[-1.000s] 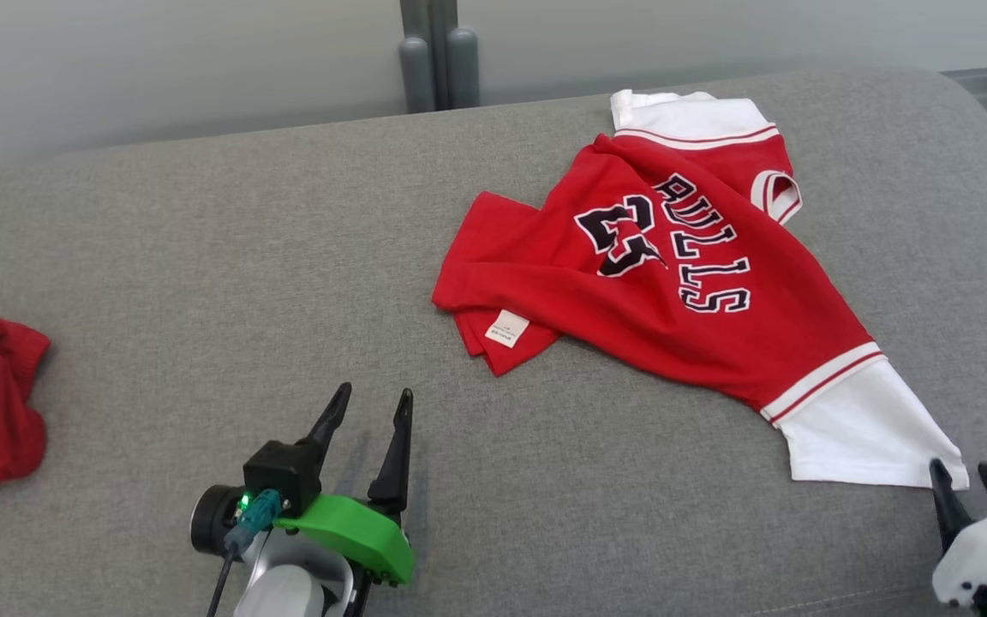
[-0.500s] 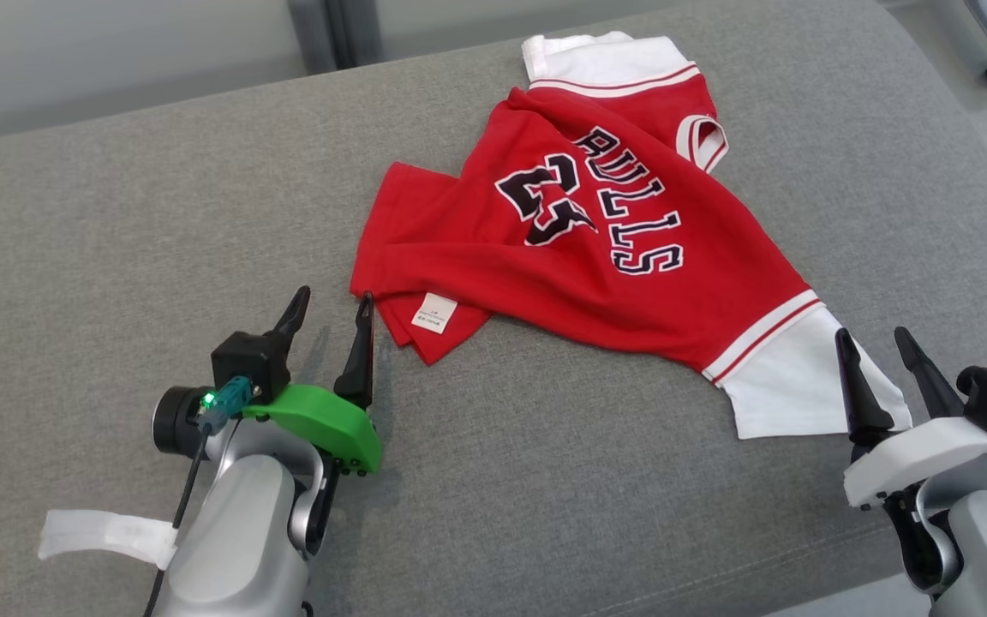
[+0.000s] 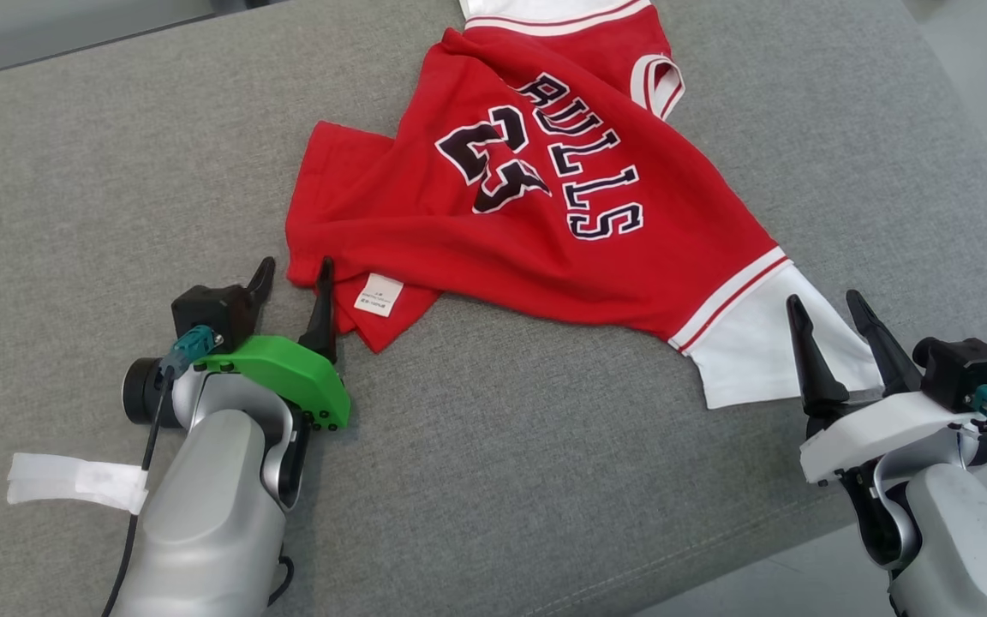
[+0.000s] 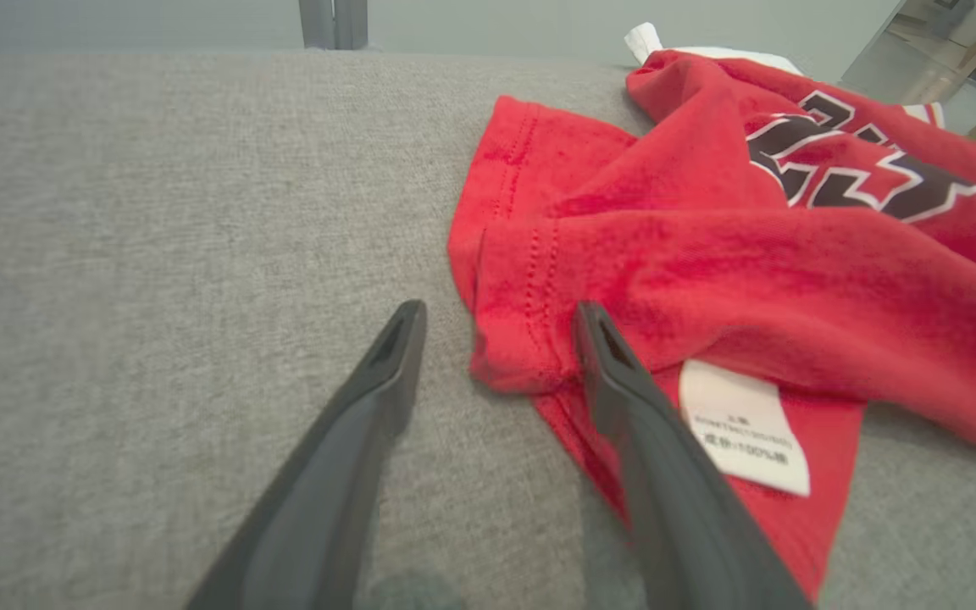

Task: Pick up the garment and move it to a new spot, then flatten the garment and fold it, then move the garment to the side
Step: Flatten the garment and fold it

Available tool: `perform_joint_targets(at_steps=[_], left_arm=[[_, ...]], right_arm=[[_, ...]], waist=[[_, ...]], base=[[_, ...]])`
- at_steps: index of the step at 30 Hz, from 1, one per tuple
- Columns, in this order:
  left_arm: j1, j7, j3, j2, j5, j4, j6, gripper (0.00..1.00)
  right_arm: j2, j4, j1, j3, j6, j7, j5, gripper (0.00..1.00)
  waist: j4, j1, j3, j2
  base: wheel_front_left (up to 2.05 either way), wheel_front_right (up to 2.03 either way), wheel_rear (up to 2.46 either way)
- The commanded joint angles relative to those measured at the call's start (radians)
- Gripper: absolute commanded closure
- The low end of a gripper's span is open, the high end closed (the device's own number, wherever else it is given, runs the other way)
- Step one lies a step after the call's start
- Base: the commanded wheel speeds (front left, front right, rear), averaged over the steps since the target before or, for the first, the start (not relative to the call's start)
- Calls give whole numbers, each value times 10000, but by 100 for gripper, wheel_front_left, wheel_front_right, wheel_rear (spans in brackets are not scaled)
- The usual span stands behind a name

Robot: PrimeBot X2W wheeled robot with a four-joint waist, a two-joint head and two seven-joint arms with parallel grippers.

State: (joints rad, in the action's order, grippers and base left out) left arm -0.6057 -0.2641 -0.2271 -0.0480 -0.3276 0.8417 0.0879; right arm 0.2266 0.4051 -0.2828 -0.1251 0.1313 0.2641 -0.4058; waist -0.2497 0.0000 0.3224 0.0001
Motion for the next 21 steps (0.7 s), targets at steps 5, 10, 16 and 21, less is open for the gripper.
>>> perform_joint_targets(at_steps=[5,10,16,21], left_arm=[[-109,-3,-75,-49,-207,-263,177,100],[403,-1,-123,-49,-44,-1392,278,100],[1085,-3,-56,-46,113,-2986,346,100],[1919,-3,-409,-47,68,-3717,392,100]], right_arm=[[-31,73,-82,206,-12,5,128,0],[-71,167,128,419,-11,5,138,0],[-119,370,354,427,-11,5,171,0],[-186,673,589,438,-11,5,193,0]], waist=[[29,0,79,-1],[593,0,-226,-1],[1643,0,-849,-1],[2665,0,-1402,-1]], base=[[0,0,0],[0,0,0],[0,0,0],[0,0,0]])
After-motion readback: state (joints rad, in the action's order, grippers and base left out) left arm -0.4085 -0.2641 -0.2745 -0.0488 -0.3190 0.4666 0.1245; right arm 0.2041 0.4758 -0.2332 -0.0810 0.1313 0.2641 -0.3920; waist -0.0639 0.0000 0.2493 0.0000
